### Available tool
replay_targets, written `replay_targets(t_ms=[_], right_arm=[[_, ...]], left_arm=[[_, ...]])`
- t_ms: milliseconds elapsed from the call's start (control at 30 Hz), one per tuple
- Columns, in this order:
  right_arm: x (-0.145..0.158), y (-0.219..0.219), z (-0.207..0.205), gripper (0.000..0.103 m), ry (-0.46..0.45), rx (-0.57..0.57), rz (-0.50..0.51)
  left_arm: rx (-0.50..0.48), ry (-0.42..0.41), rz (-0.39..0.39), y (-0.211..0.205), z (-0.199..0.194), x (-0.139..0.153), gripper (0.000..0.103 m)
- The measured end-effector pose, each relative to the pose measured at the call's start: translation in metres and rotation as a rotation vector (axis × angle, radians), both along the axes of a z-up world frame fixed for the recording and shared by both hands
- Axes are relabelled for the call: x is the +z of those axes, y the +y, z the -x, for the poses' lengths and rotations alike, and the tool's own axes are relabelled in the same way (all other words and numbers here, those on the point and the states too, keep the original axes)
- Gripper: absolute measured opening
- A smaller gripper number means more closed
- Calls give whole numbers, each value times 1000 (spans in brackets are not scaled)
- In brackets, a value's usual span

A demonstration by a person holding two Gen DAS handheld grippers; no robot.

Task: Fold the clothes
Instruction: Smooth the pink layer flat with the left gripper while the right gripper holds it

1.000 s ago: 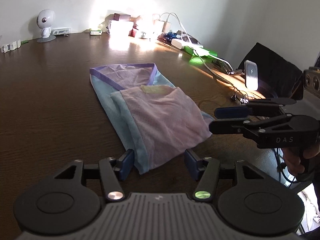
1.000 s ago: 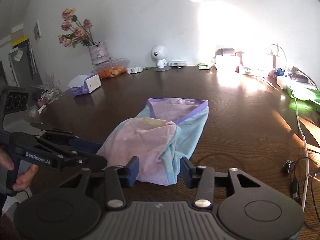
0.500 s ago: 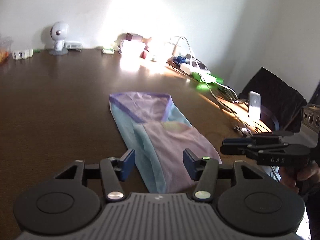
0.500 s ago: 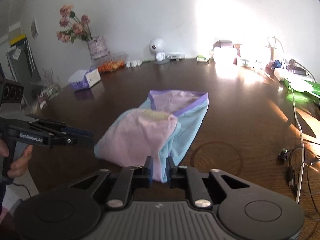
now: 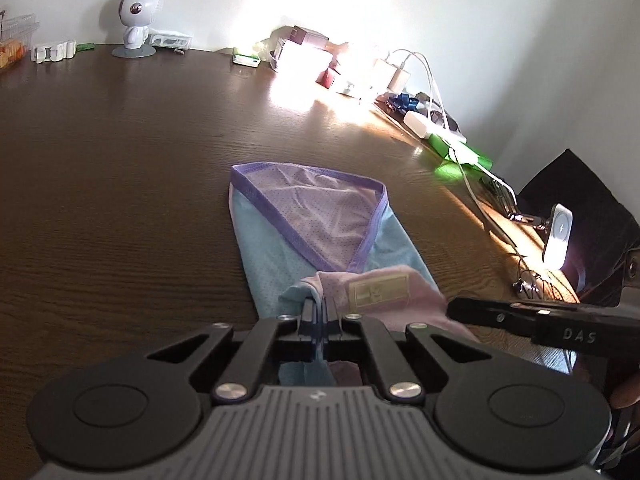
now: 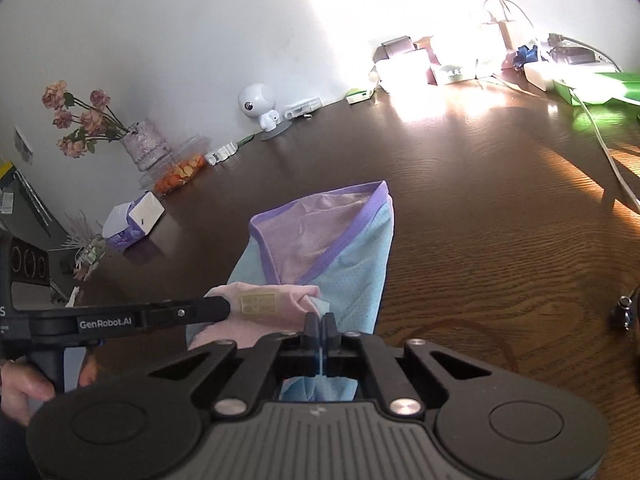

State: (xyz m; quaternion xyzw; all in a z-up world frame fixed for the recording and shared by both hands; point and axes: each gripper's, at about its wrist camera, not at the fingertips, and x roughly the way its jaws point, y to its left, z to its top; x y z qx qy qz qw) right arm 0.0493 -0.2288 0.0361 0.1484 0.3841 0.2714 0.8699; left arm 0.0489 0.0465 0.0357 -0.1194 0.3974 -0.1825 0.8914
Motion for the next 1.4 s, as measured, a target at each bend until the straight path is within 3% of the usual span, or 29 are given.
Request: replay_targets(t_ms=[67, 133, 233, 300, 367, 400, 500, 567, 667, 767, 900, 1000, 1033, 1100, 1200, 1300, 1400], right_arm=[[5, -5, 0, 6, -11, -18, -20], [7, -5, -11, 12, -12, -24, -34], [3, 5, -34, 17, 30, -9, -48], [-3, 12, -45, 17, 74, 18, -49], [-9, 18, -45, 5, 92, 24, -54], [-11, 20, -45, 4, 100, 27, -57], [8, 11, -20, 3, -8, 5, -92], [17, 1, -8, 4, -33, -22, -115], [14, -12, -3, 7, -16, -86, -99], [4, -22, -10, 9, 38, -120, -114], [-1, -11, -19, 11, 70, -54, -142], [-8, 5, -29, 11, 87, -11, -122], [-6, 8, -26, 4, 66, -3, -107], [-2, 15, -18, 3, 17, 11, -72], [23, 24, 20, 3, -210, -16, 125], [29, 36, 40, 0, -325, -53, 336], [25, 23, 29, 1, -249, -65, 242]], left_arm=[[7, 7, 11, 1, -1, -3, 7], [19, 21, 26, 3, -7, -4, 23], [33, 41, 44, 5, -19, -4, 19], [36, 72, 71, 5, -27, -9, 5], [58, 79, 86, 6, -29, -12, 2], [68, 74, 92, 7, -25, -11, 2], [66, 38, 146, 14, -10, -4, 2], [73, 30, 124, 11, -1, -3, 2], [108, 37, 70, 9, 5, -10, 1], [111, 65, 94, 13, 3, -14, 1], [99, 57, 94, 11, 1, -10, 1], [104, 55, 67, 8, 1, -14, 1], [109, 58, 64, 8, 1, -16, 1], [119, 55, 49, 9, 2, -18, 1], [107, 54, 44, 9, 3, -19, 0], [105, 49, 33, 7, 2, -17, 0], [103, 50, 36, 9, 2, -15, 0]])
